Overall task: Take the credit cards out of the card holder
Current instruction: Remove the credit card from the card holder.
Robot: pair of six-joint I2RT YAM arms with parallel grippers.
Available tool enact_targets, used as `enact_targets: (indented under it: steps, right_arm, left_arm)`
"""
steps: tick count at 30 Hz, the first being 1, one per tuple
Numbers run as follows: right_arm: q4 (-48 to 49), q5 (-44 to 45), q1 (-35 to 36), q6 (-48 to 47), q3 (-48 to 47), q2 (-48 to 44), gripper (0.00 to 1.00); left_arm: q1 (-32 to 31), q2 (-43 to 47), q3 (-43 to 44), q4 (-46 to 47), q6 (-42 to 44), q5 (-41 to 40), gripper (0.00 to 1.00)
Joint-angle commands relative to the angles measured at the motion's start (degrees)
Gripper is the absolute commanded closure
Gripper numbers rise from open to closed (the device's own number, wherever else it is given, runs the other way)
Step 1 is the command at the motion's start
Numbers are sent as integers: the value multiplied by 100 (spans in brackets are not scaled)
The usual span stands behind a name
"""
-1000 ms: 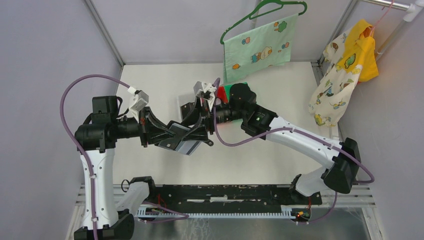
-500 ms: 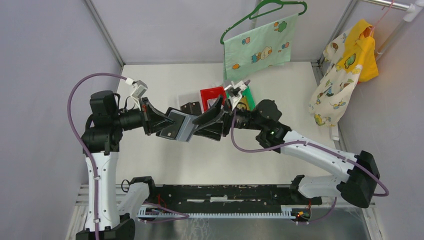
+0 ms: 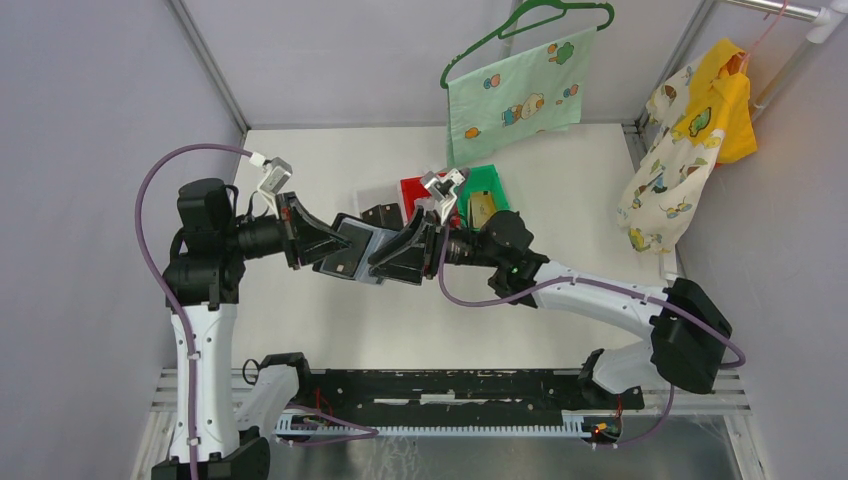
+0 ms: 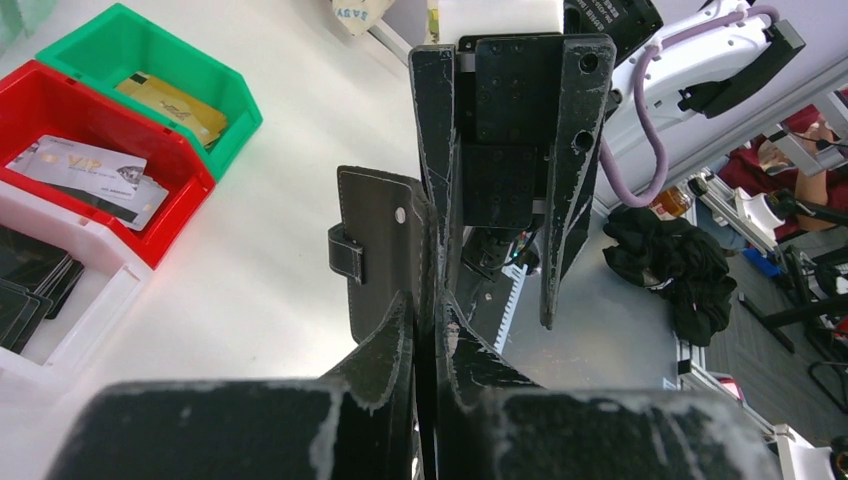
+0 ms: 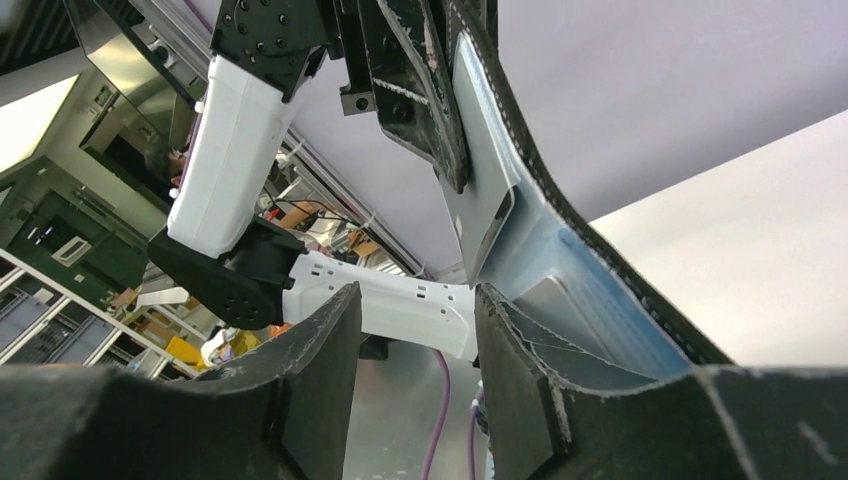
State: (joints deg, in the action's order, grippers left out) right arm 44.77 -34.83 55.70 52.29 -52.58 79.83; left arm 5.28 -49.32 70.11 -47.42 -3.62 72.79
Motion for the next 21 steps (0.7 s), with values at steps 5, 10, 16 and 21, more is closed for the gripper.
enact_targets:
  steps: [5,10,16,21]
  right_arm:
    - [521,103,-1,247,-370,238,50]
    - [475,260,0,283,-486,360,52]
    - [1069,207,8,748,-671,600,57]
    - [1169,212,109,761,-826,665,63]
  left_arm:
    - [7,18,267,-50,5,544,98]
    - [4,1,331,-327,316,666,98]
    - [8,33,341,-497,668,465,98]
    - [4,53,338,-684,1063,18,98]
